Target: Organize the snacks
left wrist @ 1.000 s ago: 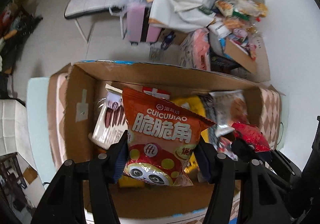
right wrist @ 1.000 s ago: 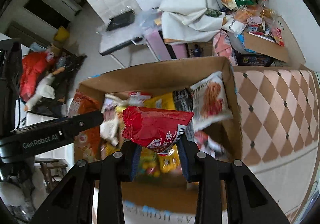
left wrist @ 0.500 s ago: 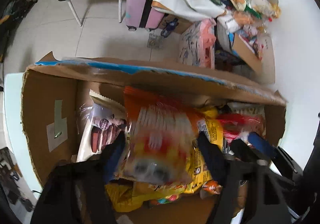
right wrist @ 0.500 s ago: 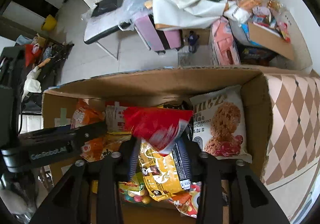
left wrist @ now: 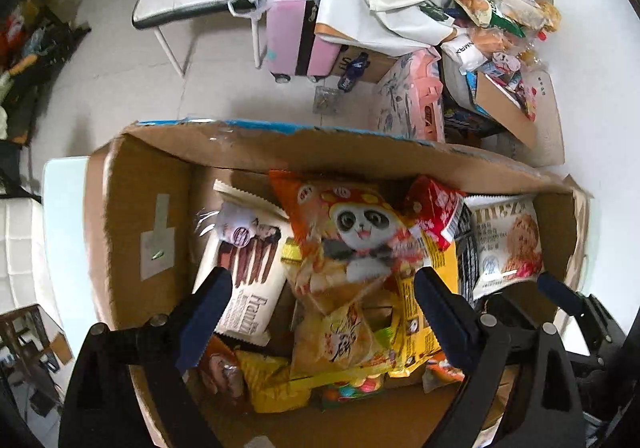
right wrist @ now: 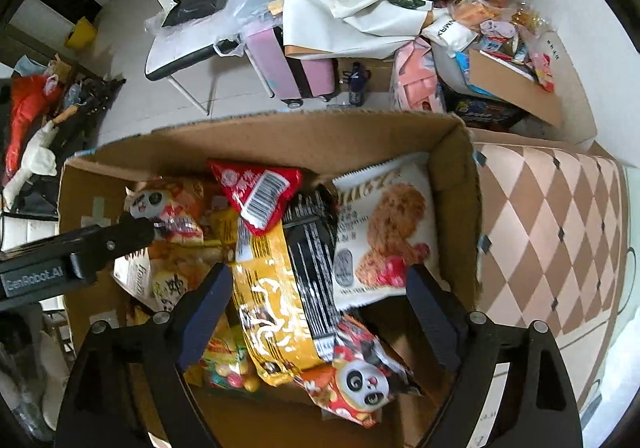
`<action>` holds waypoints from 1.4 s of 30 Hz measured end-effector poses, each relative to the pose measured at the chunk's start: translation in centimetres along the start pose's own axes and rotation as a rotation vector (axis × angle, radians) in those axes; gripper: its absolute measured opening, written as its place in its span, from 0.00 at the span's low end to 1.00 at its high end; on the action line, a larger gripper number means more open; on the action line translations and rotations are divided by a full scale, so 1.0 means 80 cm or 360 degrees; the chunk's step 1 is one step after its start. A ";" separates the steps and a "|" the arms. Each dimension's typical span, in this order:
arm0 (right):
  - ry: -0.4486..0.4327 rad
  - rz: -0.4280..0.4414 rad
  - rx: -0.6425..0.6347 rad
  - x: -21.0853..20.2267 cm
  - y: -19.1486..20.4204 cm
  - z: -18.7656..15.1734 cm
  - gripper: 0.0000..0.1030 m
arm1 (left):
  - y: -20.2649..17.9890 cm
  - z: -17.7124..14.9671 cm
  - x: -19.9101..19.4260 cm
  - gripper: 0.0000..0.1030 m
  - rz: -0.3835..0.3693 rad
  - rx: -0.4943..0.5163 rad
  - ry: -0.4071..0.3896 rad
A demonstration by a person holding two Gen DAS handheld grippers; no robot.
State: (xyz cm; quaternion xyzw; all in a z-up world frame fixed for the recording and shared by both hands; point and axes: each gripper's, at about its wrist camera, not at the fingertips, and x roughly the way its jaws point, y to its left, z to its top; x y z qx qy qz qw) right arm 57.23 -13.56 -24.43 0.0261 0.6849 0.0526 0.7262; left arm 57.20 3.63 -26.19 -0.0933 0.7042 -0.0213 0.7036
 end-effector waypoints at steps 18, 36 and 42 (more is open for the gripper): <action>-0.0275 -0.0023 -0.0032 -0.104 -0.005 -0.113 0.88 | -0.011 -0.140 -0.102 0.90 0.0055 0.0050 -0.0394; -0.0664 0.0035 -0.0096 -0.296 0.003 -0.335 0.88 | -0.024 -0.350 -0.258 0.90 0.0123 0.0088 -0.0893; -0.0810 0.0029 -0.0127 -0.362 0.010 -0.405 0.88 | -0.033 -0.414 -0.304 0.90 0.0117 0.0114 -0.1002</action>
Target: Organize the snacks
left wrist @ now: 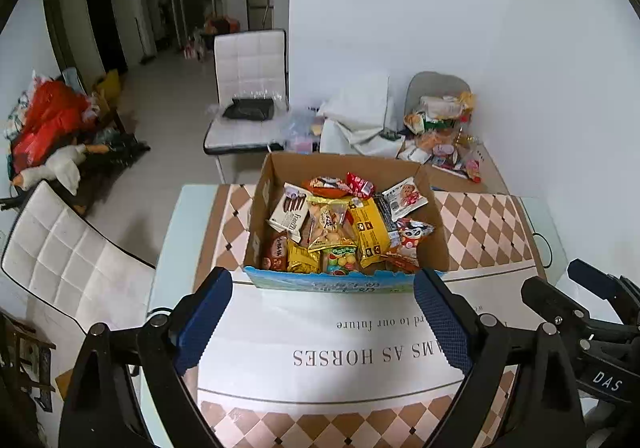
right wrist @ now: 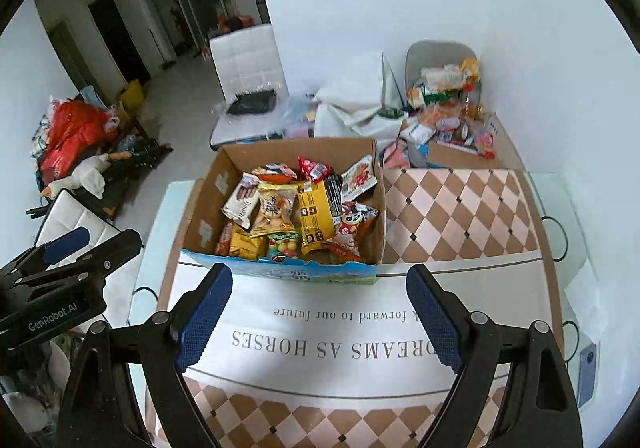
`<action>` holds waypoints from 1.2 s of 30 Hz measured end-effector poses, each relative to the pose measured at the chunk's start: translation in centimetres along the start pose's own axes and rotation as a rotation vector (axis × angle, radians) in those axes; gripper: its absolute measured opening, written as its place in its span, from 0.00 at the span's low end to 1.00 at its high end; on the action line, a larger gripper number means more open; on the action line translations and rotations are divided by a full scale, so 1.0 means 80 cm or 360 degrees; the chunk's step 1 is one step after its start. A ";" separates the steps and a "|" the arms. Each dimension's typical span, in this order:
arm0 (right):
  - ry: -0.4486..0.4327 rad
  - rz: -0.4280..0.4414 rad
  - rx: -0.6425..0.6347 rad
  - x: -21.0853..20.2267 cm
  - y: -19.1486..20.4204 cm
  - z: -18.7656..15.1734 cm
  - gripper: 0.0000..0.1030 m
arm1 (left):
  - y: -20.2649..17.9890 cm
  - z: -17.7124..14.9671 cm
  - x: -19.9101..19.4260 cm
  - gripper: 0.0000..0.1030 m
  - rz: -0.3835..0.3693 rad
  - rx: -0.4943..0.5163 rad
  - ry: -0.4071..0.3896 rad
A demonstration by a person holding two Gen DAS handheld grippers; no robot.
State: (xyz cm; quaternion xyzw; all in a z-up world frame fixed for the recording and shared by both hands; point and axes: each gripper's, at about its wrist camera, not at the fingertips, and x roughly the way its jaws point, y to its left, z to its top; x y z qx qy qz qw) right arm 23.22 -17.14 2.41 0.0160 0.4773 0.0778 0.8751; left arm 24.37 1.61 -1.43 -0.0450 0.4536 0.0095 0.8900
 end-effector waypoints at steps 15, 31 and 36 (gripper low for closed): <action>-0.0184 0.0000 -0.0080 -0.138 0.024 -0.048 0.89 | -0.013 -0.031 -0.113 0.90 0.0029 0.0030 -0.0174; -0.0176 -0.0065 -0.0065 -0.116 0.017 -0.029 0.97 | -0.016 -0.023 -0.080 1.00 0.0109 0.0001 -0.0187; -0.0179 -0.0116 -0.0036 -0.089 0.015 -0.011 0.98 | -0.010 -0.012 -0.057 1.00 0.0122 -0.0020 -0.0181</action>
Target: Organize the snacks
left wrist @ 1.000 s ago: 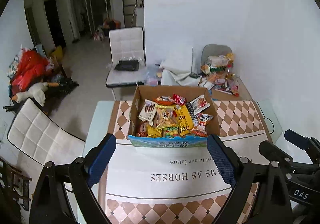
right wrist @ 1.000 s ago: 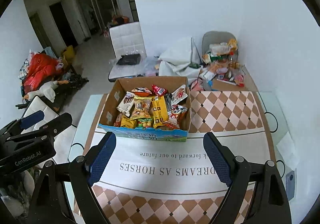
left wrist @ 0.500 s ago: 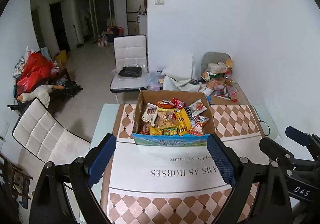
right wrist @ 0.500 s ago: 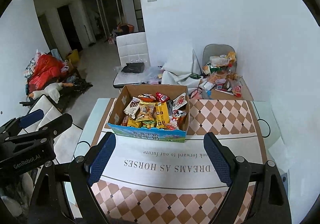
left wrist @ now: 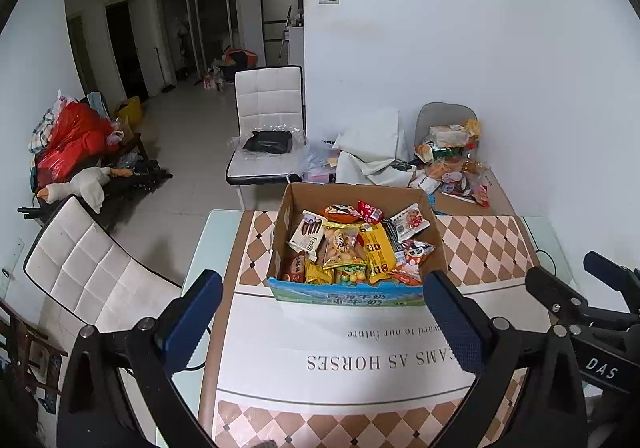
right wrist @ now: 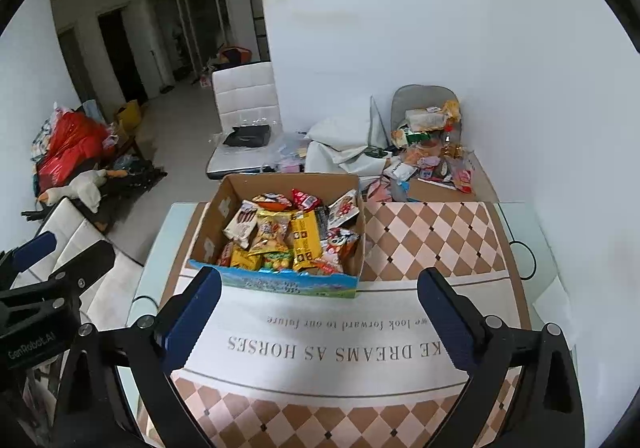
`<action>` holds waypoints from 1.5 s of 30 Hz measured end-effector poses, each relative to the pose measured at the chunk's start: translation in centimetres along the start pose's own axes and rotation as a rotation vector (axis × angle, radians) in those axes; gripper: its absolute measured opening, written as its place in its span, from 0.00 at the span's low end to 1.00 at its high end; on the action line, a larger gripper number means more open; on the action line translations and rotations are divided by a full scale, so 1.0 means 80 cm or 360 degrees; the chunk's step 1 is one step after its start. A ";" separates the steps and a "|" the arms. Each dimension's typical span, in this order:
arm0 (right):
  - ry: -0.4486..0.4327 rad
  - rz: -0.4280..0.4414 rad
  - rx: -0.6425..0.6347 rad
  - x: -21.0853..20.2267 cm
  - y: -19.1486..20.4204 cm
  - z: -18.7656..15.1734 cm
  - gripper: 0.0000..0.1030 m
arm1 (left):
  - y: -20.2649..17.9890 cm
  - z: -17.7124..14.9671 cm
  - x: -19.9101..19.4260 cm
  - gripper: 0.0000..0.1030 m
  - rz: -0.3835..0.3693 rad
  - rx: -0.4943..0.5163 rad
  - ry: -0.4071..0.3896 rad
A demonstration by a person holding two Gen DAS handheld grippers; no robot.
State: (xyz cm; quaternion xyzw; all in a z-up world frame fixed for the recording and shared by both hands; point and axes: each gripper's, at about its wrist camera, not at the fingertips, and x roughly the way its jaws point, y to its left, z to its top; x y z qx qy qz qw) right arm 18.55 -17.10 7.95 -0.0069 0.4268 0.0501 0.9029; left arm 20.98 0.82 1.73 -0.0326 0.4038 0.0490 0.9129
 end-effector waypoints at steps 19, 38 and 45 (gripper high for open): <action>0.0019 -0.0084 0.0043 0.076 0.004 0.029 0.98 | 0.007 0.012 0.051 1.00 0.0025 0.0012 0.0030; 0.0038 -0.0098 0.0038 0.085 0.008 0.021 0.98 | 0.012 0.010 0.063 1.00 0.0027 0.0035 0.0056; 0.0038 -0.0098 0.0038 0.085 0.011 0.021 0.98 | 0.013 0.007 0.063 1.00 0.0017 0.0031 0.0055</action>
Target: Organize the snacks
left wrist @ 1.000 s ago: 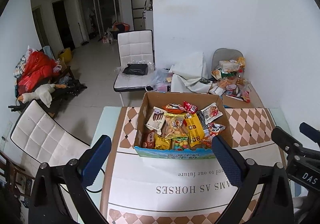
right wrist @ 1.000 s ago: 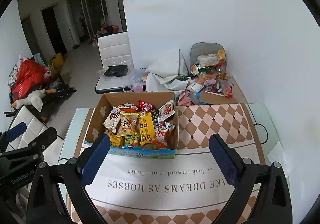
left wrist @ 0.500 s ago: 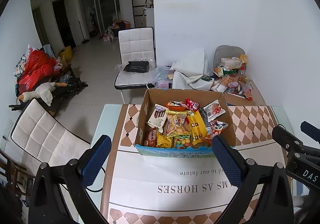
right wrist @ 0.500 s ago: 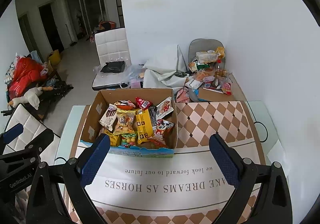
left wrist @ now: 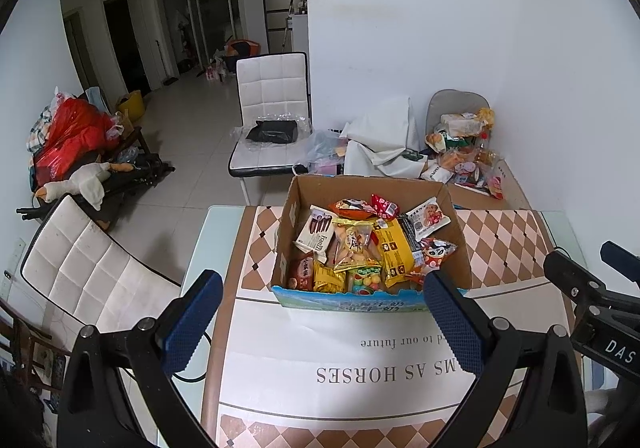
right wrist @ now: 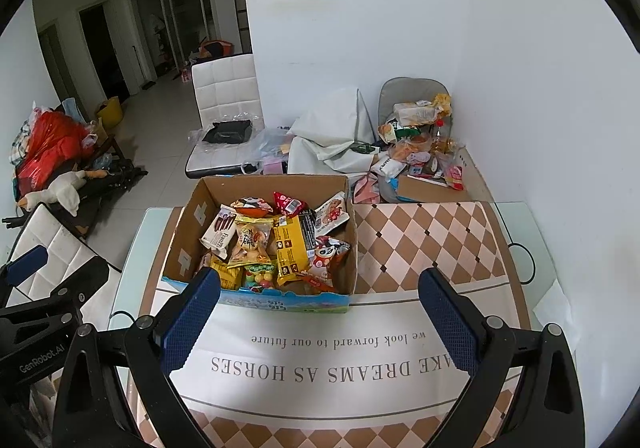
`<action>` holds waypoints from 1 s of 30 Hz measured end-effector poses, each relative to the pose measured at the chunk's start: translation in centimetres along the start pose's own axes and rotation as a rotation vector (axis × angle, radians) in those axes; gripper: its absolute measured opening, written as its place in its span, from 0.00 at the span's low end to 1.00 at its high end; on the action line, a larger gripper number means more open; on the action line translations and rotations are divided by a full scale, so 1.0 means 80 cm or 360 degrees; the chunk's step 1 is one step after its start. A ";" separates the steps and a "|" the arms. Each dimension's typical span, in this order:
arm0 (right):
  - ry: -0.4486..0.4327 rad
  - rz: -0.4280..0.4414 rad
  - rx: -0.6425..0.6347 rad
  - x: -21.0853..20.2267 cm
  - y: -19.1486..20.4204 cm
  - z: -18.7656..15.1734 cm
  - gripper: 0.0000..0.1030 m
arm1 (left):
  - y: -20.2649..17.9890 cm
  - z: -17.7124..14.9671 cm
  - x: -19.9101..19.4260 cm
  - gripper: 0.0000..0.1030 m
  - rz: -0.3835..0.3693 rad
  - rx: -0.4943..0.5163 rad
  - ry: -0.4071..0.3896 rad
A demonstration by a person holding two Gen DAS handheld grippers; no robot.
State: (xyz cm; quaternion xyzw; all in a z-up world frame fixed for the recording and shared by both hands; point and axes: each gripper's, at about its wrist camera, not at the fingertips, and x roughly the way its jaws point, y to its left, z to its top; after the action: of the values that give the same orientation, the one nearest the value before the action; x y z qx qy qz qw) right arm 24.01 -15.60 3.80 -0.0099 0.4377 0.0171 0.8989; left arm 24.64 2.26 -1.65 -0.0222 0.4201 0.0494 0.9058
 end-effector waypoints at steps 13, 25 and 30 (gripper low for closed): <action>0.0005 -0.0006 0.0002 -0.001 -0.002 -0.006 0.98 | -0.001 -0.003 -0.001 1.00 -0.0019 0.0007 0.0009; 0.0003 0.0001 0.0010 -0.007 -0.004 -0.005 0.98 | 0.000 0.001 -0.003 1.00 -0.0021 0.0009 0.0004; 0.0000 0.0004 0.0019 -0.011 -0.005 -0.002 0.98 | -0.001 0.003 -0.004 1.00 -0.0018 0.0012 -0.0002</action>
State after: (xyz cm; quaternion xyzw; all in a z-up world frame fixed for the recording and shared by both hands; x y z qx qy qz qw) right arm 23.35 -16.06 4.38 -0.0040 0.4377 0.0157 0.8990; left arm 24.59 2.18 -1.24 -0.0212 0.4196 0.0429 0.9065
